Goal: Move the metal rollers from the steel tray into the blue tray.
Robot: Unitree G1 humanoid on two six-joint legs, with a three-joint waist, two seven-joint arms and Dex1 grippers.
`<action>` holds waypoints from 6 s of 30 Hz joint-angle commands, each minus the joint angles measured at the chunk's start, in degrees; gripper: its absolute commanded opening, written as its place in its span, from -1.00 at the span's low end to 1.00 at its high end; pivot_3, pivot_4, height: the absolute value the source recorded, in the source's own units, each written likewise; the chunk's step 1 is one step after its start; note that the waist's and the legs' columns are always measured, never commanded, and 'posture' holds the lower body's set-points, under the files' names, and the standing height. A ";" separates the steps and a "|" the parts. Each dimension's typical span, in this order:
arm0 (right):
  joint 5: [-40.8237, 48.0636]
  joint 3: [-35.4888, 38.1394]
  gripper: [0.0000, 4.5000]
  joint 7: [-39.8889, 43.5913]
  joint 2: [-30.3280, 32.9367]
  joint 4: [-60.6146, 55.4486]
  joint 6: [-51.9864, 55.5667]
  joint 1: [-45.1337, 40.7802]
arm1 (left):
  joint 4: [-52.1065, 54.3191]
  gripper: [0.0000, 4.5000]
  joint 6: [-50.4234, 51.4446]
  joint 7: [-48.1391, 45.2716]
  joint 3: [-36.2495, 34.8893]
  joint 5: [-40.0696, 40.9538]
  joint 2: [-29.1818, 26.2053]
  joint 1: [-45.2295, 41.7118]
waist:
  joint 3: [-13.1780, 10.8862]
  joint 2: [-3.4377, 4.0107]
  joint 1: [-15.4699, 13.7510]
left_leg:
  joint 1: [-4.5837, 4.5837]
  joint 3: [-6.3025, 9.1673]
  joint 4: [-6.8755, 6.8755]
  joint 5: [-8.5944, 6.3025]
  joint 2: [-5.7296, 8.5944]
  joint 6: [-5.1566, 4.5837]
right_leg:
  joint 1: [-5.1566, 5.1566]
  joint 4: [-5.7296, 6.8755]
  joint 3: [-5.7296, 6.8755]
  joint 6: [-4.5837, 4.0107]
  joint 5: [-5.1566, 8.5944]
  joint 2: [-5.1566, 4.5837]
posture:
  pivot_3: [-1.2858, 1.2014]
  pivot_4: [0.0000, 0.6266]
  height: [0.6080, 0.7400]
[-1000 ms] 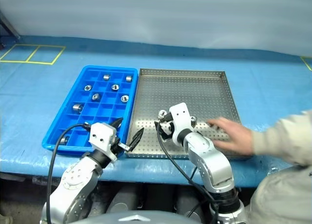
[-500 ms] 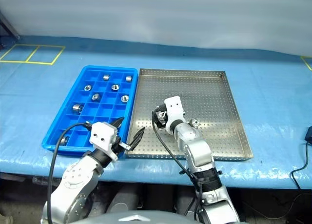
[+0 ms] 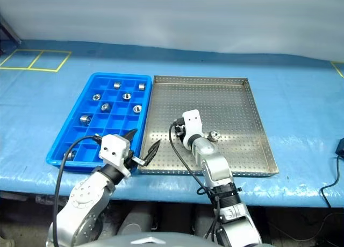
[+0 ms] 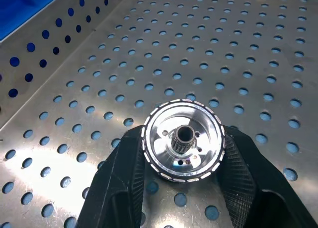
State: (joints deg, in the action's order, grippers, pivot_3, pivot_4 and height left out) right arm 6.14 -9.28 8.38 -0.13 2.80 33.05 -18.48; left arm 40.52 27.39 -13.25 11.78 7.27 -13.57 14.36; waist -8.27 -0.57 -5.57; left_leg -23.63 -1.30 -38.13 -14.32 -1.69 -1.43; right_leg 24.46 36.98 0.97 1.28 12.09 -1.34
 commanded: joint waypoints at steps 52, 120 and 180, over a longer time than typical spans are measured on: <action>-2.53 -1.92 0.09 5.98 -5.75 13.74 -5.84 -17.61 | 5.99 1.00 -3.46 9.24 -6.56 -6.50 6.42 5.49 | 0.00 0.02 -20.41 | -0.31 0.07 0.21 -0.13 0.08 0.24 | 0.22 -0.12 0.95 -0.13 0.11 0.03 | 0.43 -0.52 1.00; -2.60 5.73 0.95 -9.04 2.29 -54.52 28.16 16.41 | -71.16 -0.20 -12.79 -14.08 3.74 -10.07 14.39 -56.26 | 0.06 0.10 12.01 | 0.08 -0.56 -0.06 -0.05 0.19 -0.34 | 0.11 0.00 -0.82 0.75 -0.37 -0.04 | -0.06 -0.52 1.00; 1.77 2.23 0.95 1.57 8.87 -37.16 19.49 4.89 | -5.65 0.96 10.88 1.50 -17.64 -3.62 2.91 -21.17 | -0.05 -0.24 1.64 | 0.00 -0.38 -0.03 0.07 0.20 -0.32 | 0.06 -0.07 -0.46 0.45 -0.46 -0.16 | 0.17 -0.52 1.00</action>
State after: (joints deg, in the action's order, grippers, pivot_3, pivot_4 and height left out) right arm 7.24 -8.01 9.61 8.54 -32.03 53.70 -13.85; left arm 31.96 39.50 -8.89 -7.22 1.99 -9.67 -6.90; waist -8.32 -0.81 -3.93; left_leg -23.63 -1.68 -38.15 -14.24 -1.50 -1.75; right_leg 24.52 36.91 0.52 1.68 11.65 -1.48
